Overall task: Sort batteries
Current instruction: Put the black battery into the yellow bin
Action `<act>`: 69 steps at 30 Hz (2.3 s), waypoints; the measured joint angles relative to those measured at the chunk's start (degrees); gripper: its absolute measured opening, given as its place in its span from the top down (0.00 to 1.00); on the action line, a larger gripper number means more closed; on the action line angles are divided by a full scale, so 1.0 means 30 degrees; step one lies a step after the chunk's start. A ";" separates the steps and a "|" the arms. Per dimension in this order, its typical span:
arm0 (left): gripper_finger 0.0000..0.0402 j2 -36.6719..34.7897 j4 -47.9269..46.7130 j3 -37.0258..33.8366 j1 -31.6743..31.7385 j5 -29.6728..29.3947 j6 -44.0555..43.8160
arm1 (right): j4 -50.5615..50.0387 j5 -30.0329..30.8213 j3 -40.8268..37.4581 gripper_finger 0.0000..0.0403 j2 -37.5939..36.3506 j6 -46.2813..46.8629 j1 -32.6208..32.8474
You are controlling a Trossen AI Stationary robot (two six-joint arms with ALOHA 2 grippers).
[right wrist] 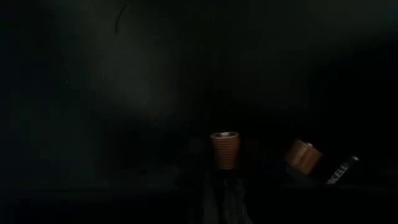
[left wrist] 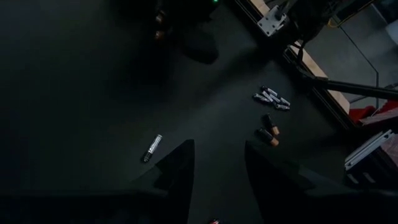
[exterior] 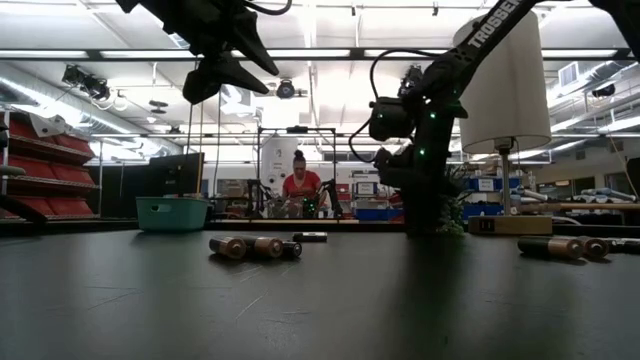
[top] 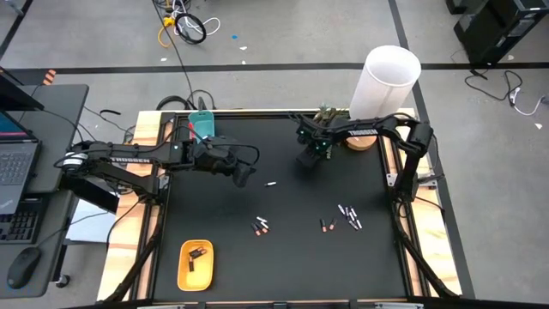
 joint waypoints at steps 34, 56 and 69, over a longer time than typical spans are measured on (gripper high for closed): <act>0.61 0.0000 0.0160 0.0000 0.0000 -0.0023 -0.1030 | 0.0494 -0.2857 -0.0109 0.97 -0.5160 -0.1451 -0.0374; 0.61 0.0000 0.0153 0.0000 0.0000 -0.0030 -0.1540 | 0.6800 -0.1667 -0.4327 0.53 -0.3257 -0.2340 -0.0190; 0.61 0.0000 0.0153 0.0000 -0.0015 0.0159 -0.1635 | 0.6467 0.0415 -0.4291 0.89 -0.1820 -0.2305 0.0340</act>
